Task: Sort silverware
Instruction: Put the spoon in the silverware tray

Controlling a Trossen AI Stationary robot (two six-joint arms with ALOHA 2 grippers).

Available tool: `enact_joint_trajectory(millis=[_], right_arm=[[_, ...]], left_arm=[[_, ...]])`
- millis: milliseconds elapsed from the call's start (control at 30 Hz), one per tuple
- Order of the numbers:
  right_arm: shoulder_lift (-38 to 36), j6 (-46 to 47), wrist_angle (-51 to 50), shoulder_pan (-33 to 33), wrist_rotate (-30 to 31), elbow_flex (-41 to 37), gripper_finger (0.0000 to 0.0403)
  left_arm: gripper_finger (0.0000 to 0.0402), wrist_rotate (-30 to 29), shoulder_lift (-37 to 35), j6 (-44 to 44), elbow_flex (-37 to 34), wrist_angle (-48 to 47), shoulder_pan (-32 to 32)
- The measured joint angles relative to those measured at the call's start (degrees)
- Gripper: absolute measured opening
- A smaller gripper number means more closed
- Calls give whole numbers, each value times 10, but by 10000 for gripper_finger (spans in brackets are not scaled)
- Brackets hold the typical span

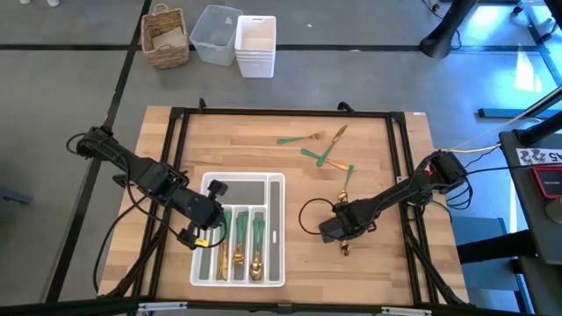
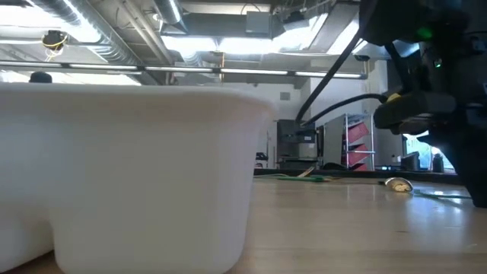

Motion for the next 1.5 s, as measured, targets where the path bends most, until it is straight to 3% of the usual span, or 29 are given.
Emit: enact_joint_trajectory(millis=[133,400,567,700,900,1167,1300,1500], right_arm=[[-4,-1,3,0,-3,-1,9],[-34,-1,47,0,-11,-3,8],[-51,2,146,0,1,-3,9],[-55,2,281,0,47,-2,5],[-56,-7,461,0,199,3,5],[4,-66,453,-1,309,108,4],[72,-102,429,-9,315,199,3],[162,-92,294,-18,312,330,5]], left_arm=[[31,0,0,2,0,0,0],[31,0,0,27,0,-1,0],[31,0,0,26,0,-4,0],[31,-19,0,19,0,-4,2],[31,-54,0,-13,0,-3,26],[31,-54,0,-6,0,0,62],[31,-55,0,-3,0,0,75],[31,-57,0,-4,0,-2,89]])
